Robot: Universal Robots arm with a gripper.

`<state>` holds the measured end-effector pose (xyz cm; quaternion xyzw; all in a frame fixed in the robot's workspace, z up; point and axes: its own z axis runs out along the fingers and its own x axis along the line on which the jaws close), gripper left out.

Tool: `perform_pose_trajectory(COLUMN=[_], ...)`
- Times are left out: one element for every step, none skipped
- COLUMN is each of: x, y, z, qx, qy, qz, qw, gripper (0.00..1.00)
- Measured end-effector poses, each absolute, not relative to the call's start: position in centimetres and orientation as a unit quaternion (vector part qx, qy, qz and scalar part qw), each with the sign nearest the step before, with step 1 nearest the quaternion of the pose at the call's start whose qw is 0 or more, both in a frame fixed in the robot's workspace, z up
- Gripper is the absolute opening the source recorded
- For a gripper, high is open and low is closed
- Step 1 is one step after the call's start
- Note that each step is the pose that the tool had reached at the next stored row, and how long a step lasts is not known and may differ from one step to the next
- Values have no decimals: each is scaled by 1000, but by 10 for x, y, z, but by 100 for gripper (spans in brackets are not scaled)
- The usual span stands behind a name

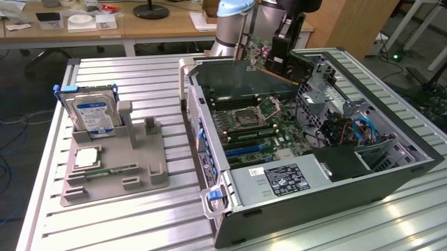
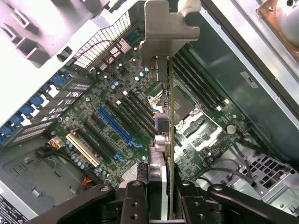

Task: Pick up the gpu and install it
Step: 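Insert the gpu into the slot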

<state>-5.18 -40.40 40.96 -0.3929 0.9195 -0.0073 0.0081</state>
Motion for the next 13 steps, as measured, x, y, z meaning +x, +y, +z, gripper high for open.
perform_pose_trajectory(x=[-52,-52,-52,-52,-52,-52,-52,-52,-52,-52,-52,-52,-52], y=[-404,-404,-404,-404,-404,-404,-404,-404,-404,-404,-404,-404,-404], z=[410,410,410,410,410,410,410,410,410,410,410,410,410], qx=[-396,-400,-403,-406,-409,-413,-416,-420,-424,-428,-432,-436,-440], qy=[918,917,915,914,912,911,909,908,906,904,902,900,898], qz=[-7,-7,-7,-7,-7,-7,-7,-7,-7,-7,-7,-7,-7], qw=[8,8,8,8,8,8,8,8,8,9,9,9,9], gripper=[28,28,28,28,28,28,28,28,28,28,28,28,28])
